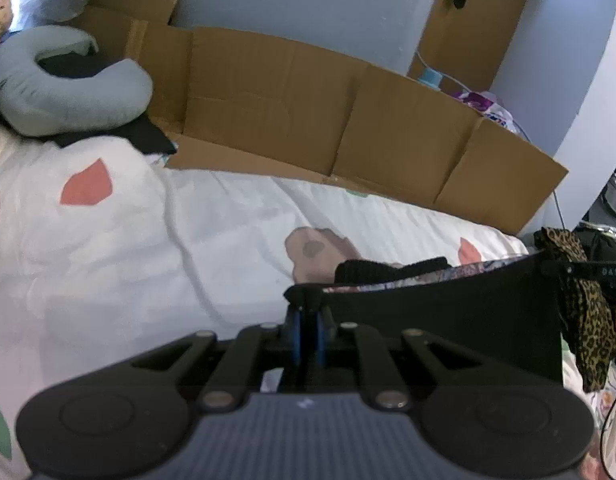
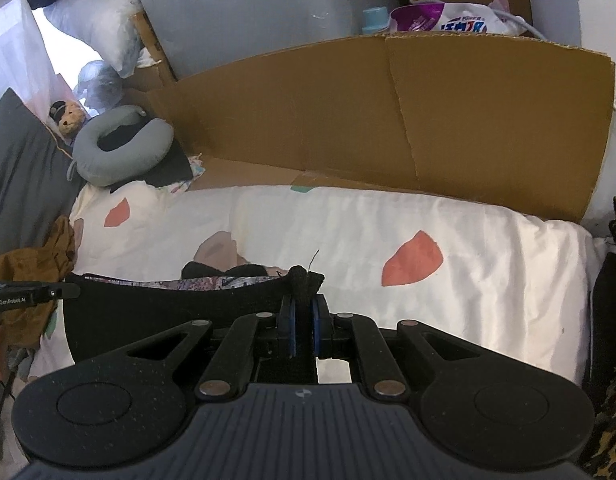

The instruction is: Fold clothes

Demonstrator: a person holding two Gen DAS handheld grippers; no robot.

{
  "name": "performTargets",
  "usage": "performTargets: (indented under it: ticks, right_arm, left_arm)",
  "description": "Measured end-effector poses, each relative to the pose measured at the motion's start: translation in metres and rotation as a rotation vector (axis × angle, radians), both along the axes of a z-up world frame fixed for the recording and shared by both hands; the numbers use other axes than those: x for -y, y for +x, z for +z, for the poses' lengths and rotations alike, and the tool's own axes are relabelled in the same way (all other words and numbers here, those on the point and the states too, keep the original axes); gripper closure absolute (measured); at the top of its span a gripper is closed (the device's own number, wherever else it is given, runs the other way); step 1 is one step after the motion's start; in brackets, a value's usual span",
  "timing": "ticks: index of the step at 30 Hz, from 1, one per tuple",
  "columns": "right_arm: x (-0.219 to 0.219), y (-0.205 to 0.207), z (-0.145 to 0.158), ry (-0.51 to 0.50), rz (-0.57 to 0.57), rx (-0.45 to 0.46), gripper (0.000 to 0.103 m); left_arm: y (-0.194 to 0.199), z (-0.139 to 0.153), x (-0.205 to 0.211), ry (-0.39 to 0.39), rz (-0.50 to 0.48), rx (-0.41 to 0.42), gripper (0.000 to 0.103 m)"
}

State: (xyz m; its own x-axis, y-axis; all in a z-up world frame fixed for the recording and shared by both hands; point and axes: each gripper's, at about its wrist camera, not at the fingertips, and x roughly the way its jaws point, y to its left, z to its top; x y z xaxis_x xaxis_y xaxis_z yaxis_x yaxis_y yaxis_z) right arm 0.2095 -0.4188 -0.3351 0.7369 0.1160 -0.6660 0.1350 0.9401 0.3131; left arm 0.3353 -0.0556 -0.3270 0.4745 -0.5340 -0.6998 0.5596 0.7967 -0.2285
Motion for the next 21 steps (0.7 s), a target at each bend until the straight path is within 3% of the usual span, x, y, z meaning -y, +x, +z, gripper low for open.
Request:
performTargets:
  ticks: [21]
  right_arm:
    - [0.015,0.017,-0.018,-0.086,-0.092,-0.073,0.097]
  left_arm:
    - [0.066,-0.033,0.045,0.055,-0.075,-0.021,0.095]
